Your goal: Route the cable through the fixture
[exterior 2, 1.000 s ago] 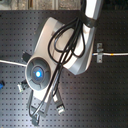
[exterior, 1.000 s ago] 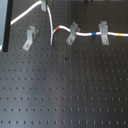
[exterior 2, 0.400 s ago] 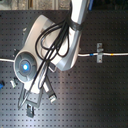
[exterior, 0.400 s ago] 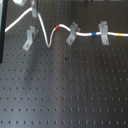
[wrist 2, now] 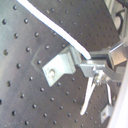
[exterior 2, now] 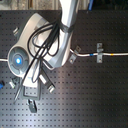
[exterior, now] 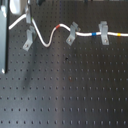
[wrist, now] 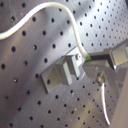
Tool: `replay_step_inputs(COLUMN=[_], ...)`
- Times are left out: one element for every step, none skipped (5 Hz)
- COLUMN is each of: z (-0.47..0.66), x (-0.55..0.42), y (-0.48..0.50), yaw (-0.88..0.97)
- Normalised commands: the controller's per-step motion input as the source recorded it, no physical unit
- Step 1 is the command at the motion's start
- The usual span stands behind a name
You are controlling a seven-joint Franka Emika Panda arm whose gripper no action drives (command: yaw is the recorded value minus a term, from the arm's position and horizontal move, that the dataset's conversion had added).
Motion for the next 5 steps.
replay_step_inputs(z=[0.23,0.05,0.28,0.38,0.32], x=[-0.274,-0.333,-0.341,-0.196,-0.098], y=[-0.301,-0.369,-0.026,0.135,0.005], yaw=[-0.58,-0.10,0.18,0.05,0.00])
